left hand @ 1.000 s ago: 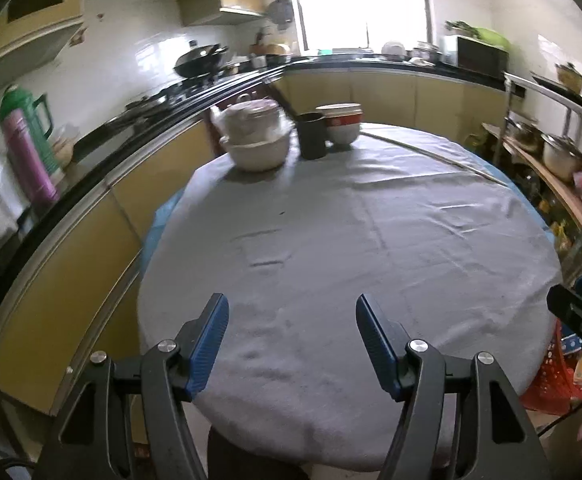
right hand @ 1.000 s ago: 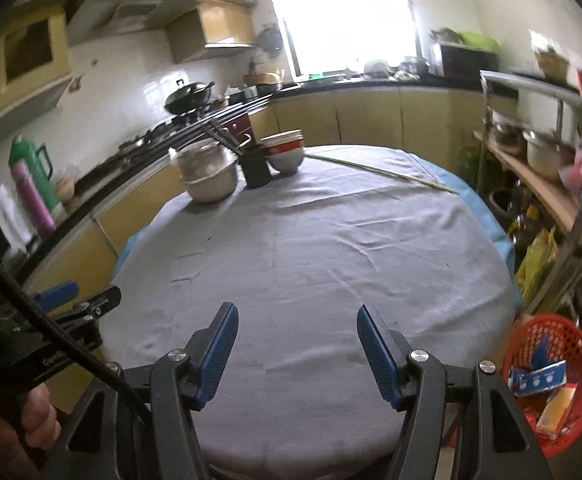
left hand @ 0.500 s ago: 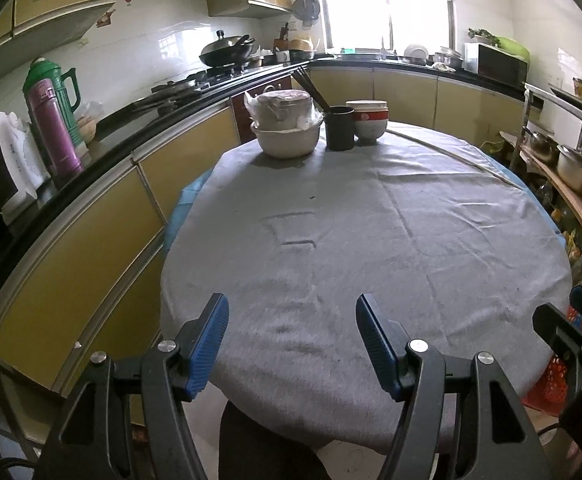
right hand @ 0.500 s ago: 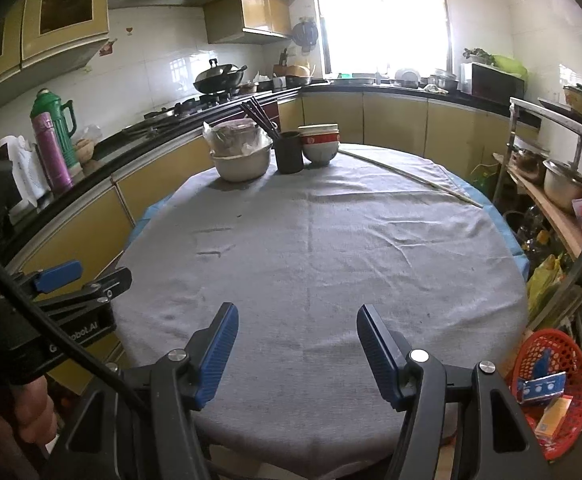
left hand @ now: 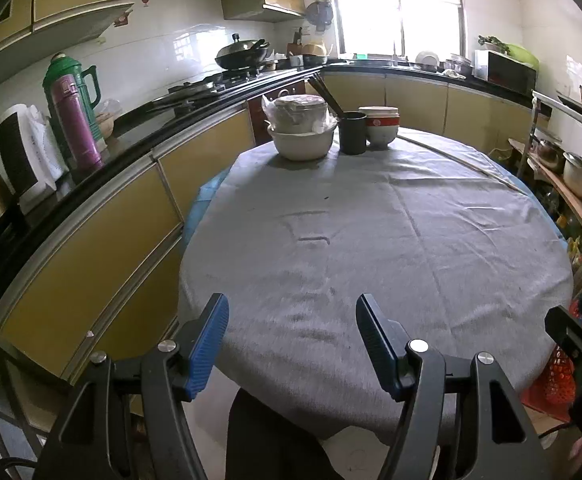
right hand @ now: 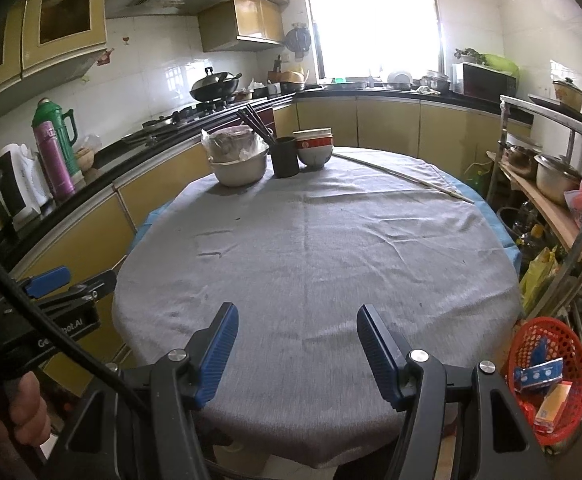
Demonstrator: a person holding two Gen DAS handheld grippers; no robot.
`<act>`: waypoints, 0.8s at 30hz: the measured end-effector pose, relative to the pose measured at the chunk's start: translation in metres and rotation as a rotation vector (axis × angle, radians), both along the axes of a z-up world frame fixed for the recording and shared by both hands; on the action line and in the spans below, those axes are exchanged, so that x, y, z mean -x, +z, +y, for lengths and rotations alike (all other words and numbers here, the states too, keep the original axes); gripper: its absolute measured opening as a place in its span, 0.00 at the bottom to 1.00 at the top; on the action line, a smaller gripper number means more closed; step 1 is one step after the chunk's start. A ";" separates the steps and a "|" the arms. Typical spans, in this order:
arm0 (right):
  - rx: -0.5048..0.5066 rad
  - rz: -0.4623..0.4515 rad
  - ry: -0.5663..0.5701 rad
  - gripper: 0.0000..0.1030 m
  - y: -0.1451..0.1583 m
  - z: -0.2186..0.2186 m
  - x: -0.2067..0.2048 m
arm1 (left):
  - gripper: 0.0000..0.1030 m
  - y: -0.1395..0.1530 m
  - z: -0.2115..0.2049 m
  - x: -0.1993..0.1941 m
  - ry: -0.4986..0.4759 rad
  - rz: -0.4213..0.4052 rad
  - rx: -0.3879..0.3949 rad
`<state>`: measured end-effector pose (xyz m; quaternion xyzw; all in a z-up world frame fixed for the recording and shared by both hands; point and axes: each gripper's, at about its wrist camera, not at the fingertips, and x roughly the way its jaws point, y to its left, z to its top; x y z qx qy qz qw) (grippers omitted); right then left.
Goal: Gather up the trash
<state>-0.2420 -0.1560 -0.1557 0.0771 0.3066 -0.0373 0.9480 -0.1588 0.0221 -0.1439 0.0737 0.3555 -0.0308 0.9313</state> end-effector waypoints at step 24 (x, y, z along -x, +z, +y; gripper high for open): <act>-0.040 -0.019 -0.003 0.64 -0.003 -0.004 0.030 | 0.66 0.004 0.000 0.034 0.004 -0.015 -0.009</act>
